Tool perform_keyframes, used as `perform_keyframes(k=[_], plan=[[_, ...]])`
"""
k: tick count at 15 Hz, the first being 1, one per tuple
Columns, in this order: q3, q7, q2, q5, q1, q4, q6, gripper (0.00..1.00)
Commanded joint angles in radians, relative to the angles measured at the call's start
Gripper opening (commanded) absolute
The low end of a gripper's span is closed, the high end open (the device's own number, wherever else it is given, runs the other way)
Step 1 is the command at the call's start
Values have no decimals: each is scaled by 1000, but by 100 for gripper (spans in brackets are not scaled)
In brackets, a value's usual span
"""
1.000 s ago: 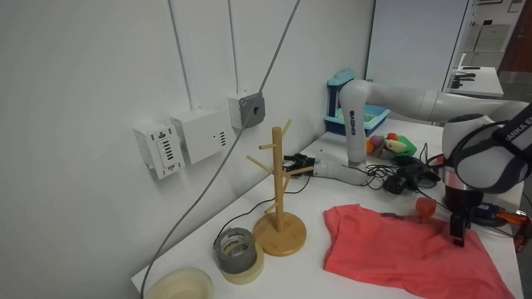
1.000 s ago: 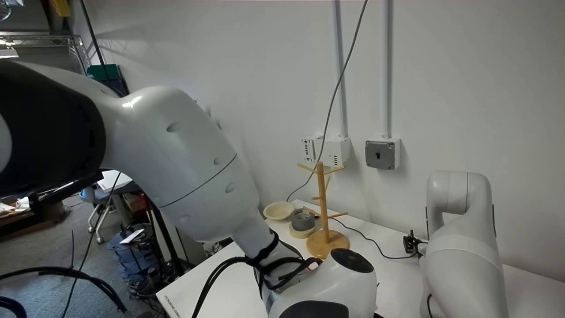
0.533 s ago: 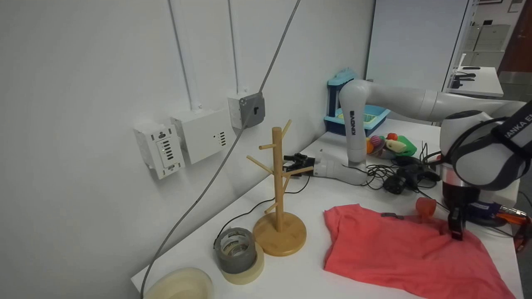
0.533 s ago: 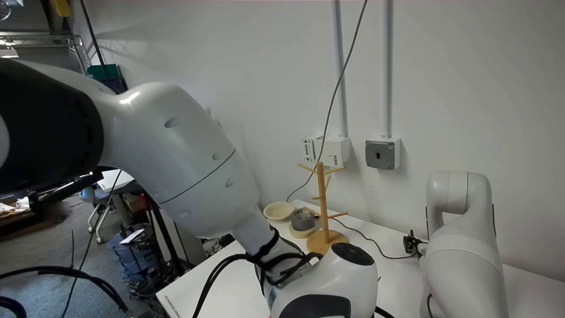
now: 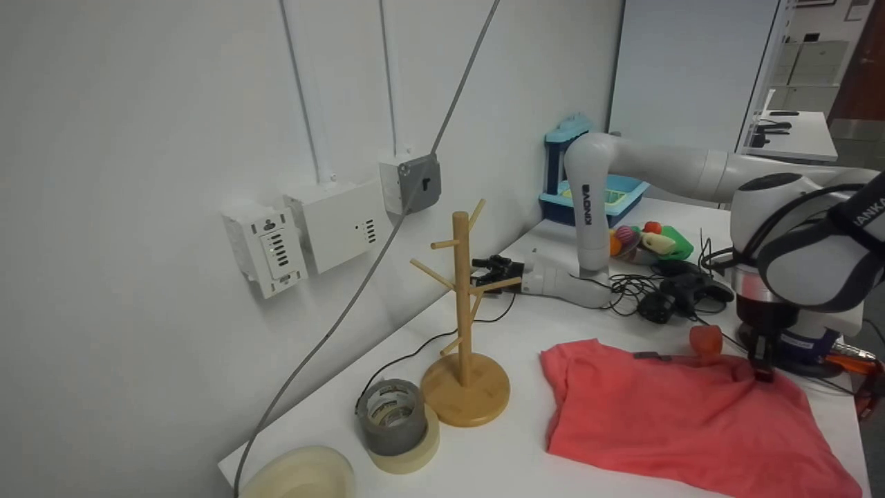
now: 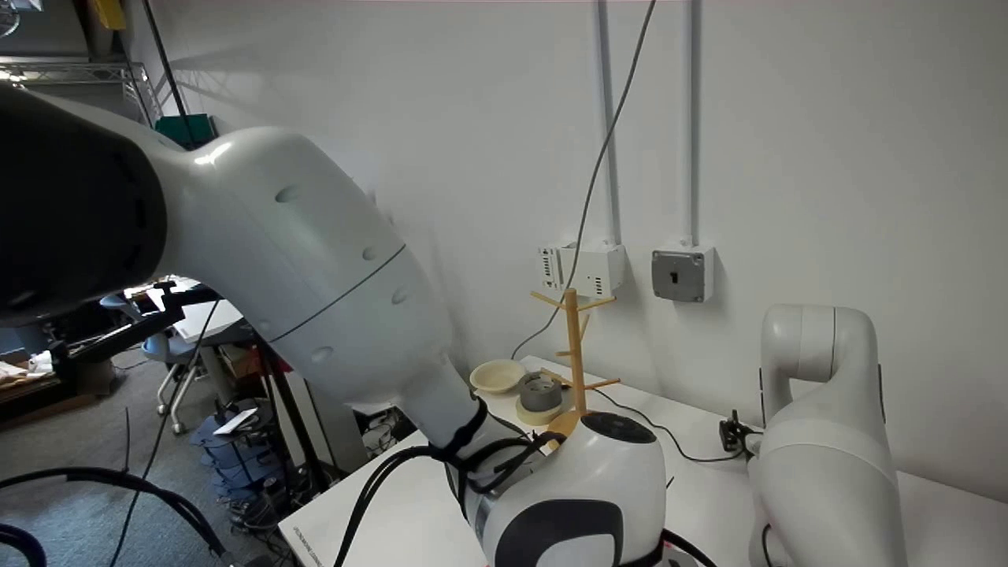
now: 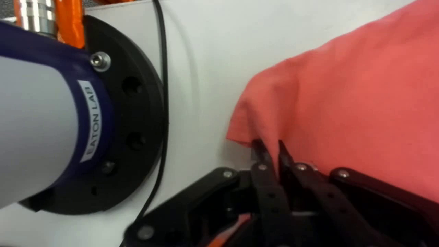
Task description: Unfold the T-shirt on the table.
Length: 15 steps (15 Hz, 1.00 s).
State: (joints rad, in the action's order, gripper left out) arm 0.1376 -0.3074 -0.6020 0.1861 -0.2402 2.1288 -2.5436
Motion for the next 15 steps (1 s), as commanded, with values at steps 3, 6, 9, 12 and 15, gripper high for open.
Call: perform_keyframes(k=[3, 6, 9, 12, 15], plan=[[112, 74, 142, 198, 103, 81, 44, 2], [134, 110, 176, 292, 126, 96, 72, 2], [127, 123, 191, 323, 120, 110, 72, 2], [118, 116, 221, 337, 121, 144, 73, 2], [115, 125, 222, 345, 127, 155, 86, 33]])
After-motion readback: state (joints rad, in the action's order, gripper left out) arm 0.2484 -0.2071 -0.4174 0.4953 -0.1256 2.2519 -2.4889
